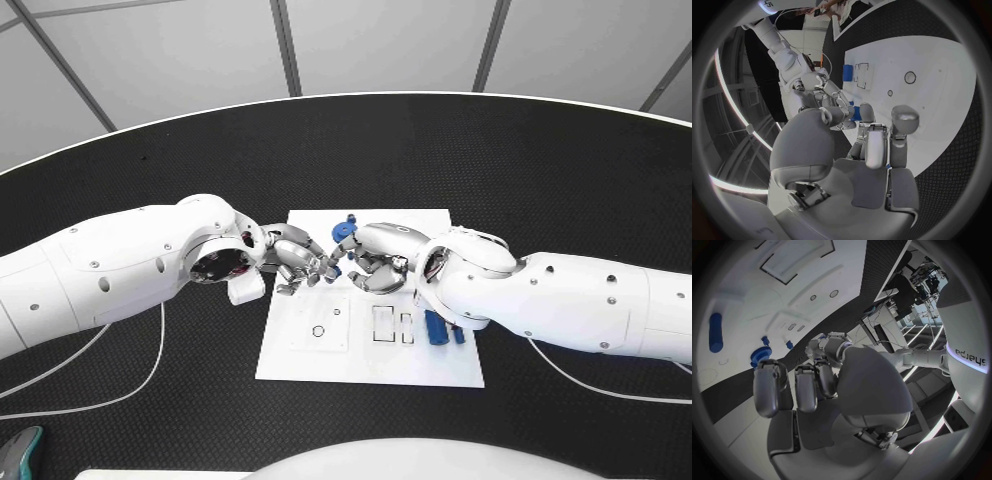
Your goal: Assemble the parts on the task board
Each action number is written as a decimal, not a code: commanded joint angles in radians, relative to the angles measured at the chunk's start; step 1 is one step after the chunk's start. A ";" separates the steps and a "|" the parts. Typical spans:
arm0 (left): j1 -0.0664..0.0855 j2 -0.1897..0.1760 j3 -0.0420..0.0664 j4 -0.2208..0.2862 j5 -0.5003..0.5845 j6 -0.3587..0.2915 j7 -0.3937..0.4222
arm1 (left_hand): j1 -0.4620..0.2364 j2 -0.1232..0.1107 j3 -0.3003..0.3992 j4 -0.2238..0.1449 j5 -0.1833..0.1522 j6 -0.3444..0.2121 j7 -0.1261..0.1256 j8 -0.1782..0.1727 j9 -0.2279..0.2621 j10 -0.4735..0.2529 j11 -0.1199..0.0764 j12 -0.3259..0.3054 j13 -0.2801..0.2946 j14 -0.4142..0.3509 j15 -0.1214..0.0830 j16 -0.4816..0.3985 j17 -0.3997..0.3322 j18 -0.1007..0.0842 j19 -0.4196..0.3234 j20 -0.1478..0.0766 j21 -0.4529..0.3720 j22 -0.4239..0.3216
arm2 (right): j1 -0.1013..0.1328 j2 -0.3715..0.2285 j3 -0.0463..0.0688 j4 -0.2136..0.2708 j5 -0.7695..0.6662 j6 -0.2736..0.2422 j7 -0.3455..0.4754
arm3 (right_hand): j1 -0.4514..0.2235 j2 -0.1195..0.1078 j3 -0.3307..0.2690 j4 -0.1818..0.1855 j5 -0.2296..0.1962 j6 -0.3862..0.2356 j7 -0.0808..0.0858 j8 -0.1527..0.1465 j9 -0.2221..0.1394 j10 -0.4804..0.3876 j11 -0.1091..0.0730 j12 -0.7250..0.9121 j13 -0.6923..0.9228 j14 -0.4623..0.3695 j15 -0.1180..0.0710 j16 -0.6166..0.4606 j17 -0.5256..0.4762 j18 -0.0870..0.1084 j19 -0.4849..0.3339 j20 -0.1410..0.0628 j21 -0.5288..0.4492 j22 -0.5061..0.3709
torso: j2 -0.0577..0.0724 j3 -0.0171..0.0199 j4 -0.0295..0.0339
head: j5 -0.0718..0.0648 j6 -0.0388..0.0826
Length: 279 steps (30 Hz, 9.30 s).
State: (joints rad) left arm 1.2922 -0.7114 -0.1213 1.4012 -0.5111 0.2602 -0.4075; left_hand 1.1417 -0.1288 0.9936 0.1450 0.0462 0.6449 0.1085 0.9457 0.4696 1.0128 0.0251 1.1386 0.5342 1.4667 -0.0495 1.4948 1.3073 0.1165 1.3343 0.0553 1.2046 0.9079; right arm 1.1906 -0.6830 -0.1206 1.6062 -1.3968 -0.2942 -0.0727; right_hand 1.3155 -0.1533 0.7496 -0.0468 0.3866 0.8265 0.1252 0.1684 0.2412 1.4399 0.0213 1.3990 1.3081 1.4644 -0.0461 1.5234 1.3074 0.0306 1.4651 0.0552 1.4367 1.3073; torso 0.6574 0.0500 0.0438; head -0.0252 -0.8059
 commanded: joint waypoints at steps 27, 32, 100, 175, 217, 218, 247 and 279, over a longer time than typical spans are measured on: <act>0.000 -0.004 0.000 -0.007 0.041 -0.026 0.007 | 0.014 0.009 0.007 0.000 0.003 0.005 -0.007 0.050 -0.001 -0.003 -0.002 0.001 -0.008 0.051 0.006 -0.004 0.086 0.012 -0.011 0.001 -0.009 -0.007 | -0.001 -0.005 -0.001 -0.001 0.000 0.017 0.002 | -0.030 0.010 0.002 -0.014 0.004 0.054 0.010 0.017 0.007 0.007 0.023 0.012 0.107 0.088 0.013 0.005 0.179 0.004 0.051 0.008 0.005 0.153 | 0.000 0.0001 0.0002 | -0.001 -0.003; 0.000 -0.004 0.000 -0.007 0.041 -0.021 0.001 | 0.014 0.010 0.008 0.000 0.003 0.005 -0.007 0.050 -0.001 -0.002 -0.002 0.001 -0.006 0.050 0.006 -0.005 0.084 0.012 -0.011 0.001 -0.008 -0.006 | -0.001 -0.007 -0.001 0.001 0.000 0.010 0.002 | -0.032 0.009 0.002 -0.015 0.004 0.054 0.012 0.017 0.007 0.005 0.025 0.010 0.105 0.088 0.014 0.005 0.178 0.005 0.050 0.009 0.004 0.152 | 0.000 0.0004 0.0002 | -0.001 -0.004; -0.035 -0.011 -0.001 0.067 -0.235 -0.509 -0.102 | 0.000 -0.057 0.101 -0.070 0.019 0.070 -0.034 0.088 -0.027 0.151 -0.029 0.092 0.165 0.068 -0.019 0.017 0.125 -0.001 0.025 -0.021 0.050 0.076 | 0.039 -0.309 0.021 0.135 0.133 -0.323 0.056 | -0.052 -0.001 -0.008 -0.033 0.006 0.074 0.039 0.007 0.002 -0.009 0.050 -0.005 0.091 0.082 0.037 -0.006 0.158 0.008 0.045 0.032 -0.009 0.143 | -0.004 0.0082 0.0012 | 0.018 -0.010; -0.066 0.133 -0.001 -0.056 -0.369 -0.416 -0.214 | -0.040 -0.083 0.085 -0.082 0.015 0.115 -0.058 0.106 -0.043 0.249 -0.050 0.148 0.301 0.076 -0.036 0.027 0.144 -0.010 0.050 -0.032 0.080 0.122 | 0.067 -0.310 0.026 0.126 0.259 -0.364 0.104 | -0.058 -0.007 -0.006 -0.035 0.008 0.080 0.043 0.005 0.001 -0.018 0.053 -0.015 0.081 0.081 0.040 -0.009 0.154 0.010 0.042 0.035 -0.016 0.139 | -0.003 0.0037 0.0002 | 0.015 -0.030; -0.068 0.145 -0.001 -0.068 -0.394 -0.360 -0.236 | -0.044 -0.086 0.061 -0.082 0.010 0.118 -0.062 0.109 -0.047 0.257 -0.053 0.150 0.309 0.077 -0.038 0.030 0.149 -0.011 0.052 -0.034 0.082 0.126 | 0.067 -0.306 0.026 0.125 0.259 -0.361 0.105 | -0.059 -0.006 -0.004 -0.035 0.009 0.083 0.043 0.005 0.001 -0.017 0.053 -0.015 0.082 0.081 0.040 -0.008 0.154 0.010 0.042 0.036 -0.016 0.139 | -0.003 0.0042 0.0007 | 0.012 -0.036; -0.068 0.144 -0.001 -0.068 -0.394 -0.359 -0.236 | -0.044 -0.086 0.061 -0.082 0.010 0.118 -0.062 0.109 -0.047 0.257 -0.053 0.150 0.309 0.077 -0.038 0.030 0.149 -0.011 0.052 -0.034 0.082 0.126 | 0.067 -0.306 0.026 0.125 0.259 -0.361 0.105 | -0.059 -0.006 -0.004 -0.035 0.009 0.083 0.043 0.005 0.001 -0.017 0.053 -0.015 0.082 0.081 0.040 -0.008 0.154 0.010 0.042 0.036 -0.016 0.139 | -0.003 0.0040 0.0008 | 0.012 -0.036; -0.068 0.138 -0.001 -0.070 -0.373 -0.357 -0.230 | -0.055 -0.062 0.013 -0.062 0.010 0.138 -0.072 0.117 -0.060 0.283 -0.061 0.164 0.351 0.081 -0.045 0.037 0.163 -0.012 0.056 -0.040 0.086 0.134 | 0.067 -0.302 0.026 0.119 0.259 -0.355 0.104 | -0.061 -0.005 -0.002 -0.036 0.010 0.087 0.043 0.005 0.000 -0.016 0.053 -0.014 0.082 0.081 0.040 -0.009 0.154 0.010 0.042 0.037 -0.015 0.140 | -0.004 0.0033 -0.0002 | 0.011 -0.037; 0.025 0.184 0.001 -0.202 -0.153 -0.012 -0.294 | -0.042 -0.035 0.017 -0.070 0.009 0.132 -0.070 0.116 -0.068 0.274 -0.060 0.154 0.335 0.081 -0.045 0.038 0.164 -0.011 0.050 -0.040 0.080 0.125 | 0.067 -0.289 0.025 0.102 0.259 -0.340 0.096 | -0.058 -0.005 0.002 -0.040 0.011 0.089 0.042 0.005 0.000 -0.016 0.052 -0.014 0.082 0.081 0.040 -0.009 0.154 0.010 0.042 0.037 -0.015 0.140 | -0.002 0.0059 0.0008 | 0.011 -0.030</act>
State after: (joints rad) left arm 1.3135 -0.5343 -0.1206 1.2093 -0.6640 0.2113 -0.6977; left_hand 1.0832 -0.1937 1.0112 0.0745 0.0535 0.7025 0.1086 1.0262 0.4029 1.2918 -0.0355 1.2962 0.8701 1.4630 -0.0890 1.5289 1.3073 0.1167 1.3847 0.0193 1.2881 1.0323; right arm 1.2579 -0.9721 -0.0951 1.7079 -1.1374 -0.6345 0.0236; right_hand 1.2592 -0.1518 0.7495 -0.0854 0.3939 0.9075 0.1676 0.1763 0.2426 1.4249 0.0723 1.3863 1.3074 1.4666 -0.0125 1.5177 1.3073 0.0305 1.4669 0.0858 1.4270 1.3073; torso 0.6551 0.0553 0.0436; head -0.0127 -0.8353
